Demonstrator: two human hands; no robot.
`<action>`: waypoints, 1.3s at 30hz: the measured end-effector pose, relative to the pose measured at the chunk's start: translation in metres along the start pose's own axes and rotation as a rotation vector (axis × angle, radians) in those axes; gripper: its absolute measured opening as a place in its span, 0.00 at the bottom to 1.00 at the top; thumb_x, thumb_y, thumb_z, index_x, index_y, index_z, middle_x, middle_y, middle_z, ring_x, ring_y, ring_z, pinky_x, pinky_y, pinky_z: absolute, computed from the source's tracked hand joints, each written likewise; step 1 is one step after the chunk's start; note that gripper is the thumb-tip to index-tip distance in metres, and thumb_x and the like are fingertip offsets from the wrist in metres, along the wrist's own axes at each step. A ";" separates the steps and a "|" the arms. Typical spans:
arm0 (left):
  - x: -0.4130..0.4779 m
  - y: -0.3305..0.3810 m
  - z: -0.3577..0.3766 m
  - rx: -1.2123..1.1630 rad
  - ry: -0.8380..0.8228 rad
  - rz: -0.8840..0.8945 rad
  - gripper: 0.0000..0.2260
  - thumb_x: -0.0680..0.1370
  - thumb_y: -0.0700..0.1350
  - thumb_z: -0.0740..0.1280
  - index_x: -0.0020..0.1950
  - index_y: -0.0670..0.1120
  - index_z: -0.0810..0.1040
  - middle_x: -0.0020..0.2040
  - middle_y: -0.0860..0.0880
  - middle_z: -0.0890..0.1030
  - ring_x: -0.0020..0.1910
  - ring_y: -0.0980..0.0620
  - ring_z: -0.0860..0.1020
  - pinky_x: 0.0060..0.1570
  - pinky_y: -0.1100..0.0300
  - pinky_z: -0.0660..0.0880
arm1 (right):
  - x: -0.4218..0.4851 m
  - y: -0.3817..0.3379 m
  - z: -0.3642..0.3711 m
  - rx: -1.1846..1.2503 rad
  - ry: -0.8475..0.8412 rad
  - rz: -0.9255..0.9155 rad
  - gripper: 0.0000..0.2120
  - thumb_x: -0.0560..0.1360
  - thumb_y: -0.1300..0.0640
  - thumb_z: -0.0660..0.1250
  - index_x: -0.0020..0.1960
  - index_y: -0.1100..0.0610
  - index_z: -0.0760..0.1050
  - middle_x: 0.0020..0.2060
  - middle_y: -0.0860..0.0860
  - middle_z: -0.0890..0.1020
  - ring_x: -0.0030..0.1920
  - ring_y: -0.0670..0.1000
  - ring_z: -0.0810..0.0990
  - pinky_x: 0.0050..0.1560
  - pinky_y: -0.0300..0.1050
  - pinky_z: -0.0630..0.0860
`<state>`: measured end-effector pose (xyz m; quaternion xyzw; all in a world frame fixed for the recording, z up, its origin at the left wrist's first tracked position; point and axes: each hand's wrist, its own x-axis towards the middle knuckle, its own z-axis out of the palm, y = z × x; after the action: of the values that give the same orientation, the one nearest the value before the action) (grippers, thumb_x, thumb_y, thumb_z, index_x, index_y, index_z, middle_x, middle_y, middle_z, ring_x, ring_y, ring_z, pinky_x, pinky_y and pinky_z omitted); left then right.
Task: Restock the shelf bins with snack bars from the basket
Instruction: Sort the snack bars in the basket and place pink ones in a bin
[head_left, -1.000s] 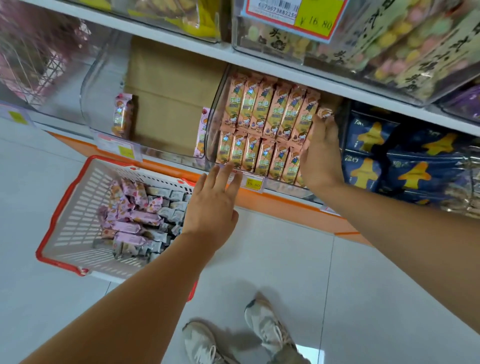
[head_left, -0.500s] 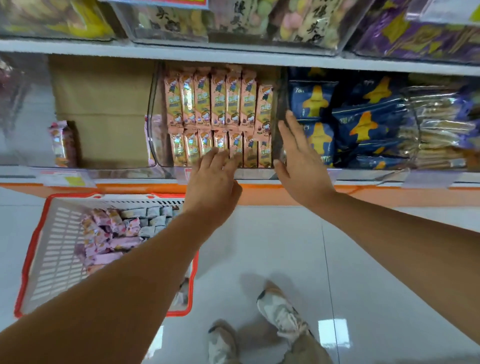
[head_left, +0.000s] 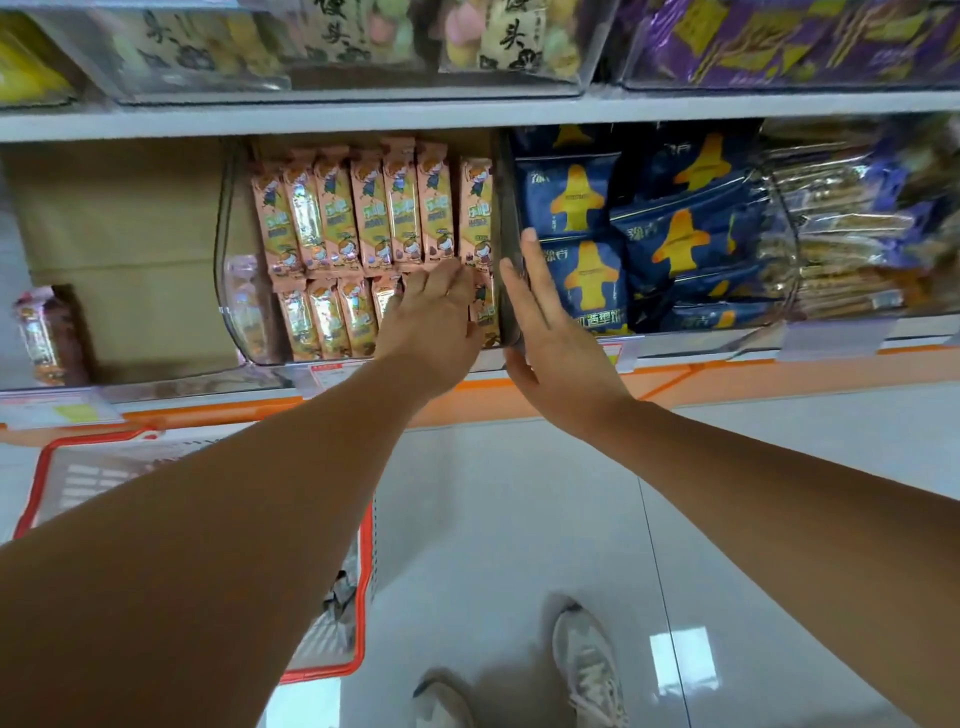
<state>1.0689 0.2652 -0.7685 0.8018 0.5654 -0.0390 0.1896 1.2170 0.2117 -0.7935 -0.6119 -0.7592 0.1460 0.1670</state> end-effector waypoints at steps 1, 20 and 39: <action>0.003 0.001 0.000 0.028 0.023 -0.002 0.27 0.81 0.48 0.57 0.79 0.48 0.52 0.78 0.49 0.54 0.75 0.45 0.54 0.72 0.47 0.57 | 0.000 0.000 0.000 -0.006 -0.001 0.004 0.38 0.76 0.62 0.63 0.80 0.55 0.46 0.78 0.47 0.36 0.49 0.57 0.79 0.34 0.49 0.78; -0.009 -0.008 0.002 0.054 0.167 -0.011 0.26 0.80 0.46 0.60 0.77 0.50 0.59 0.78 0.44 0.52 0.77 0.43 0.52 0.74 0.46 0.52 | -0.006 -0.014 -0.002 0.020 0.032 0.086 0.34 0.76 0.61 0.63 0.79 0.54 0.53 0.79 0.56 0.51 0.67 0.61 0.70 0.61 0.56 0.74; -0.321 -0.186 0.130 -0.139 -0.080 -0.828 0.24 0.74 0.45 0.62 0.71 0.47 0.69 0.70 0.44 0.69 0.70 0.42 0.65 0.69 0.50 0.60 | -0.045 -0.233 0.171 0.130 -0.851 -0.401 0.19 0.81 0.61 0.57 0.71 0.54 0.66 0.65 0.53 0.68 0.46 0.51 0.72 0.45 0.48 0.69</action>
<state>0.8027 -0.0130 -0.8483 0.4901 0.8333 -0.1049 0.2332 0.9468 0.1157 -0.8519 -0.3276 -0.8526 0.3955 -0.0960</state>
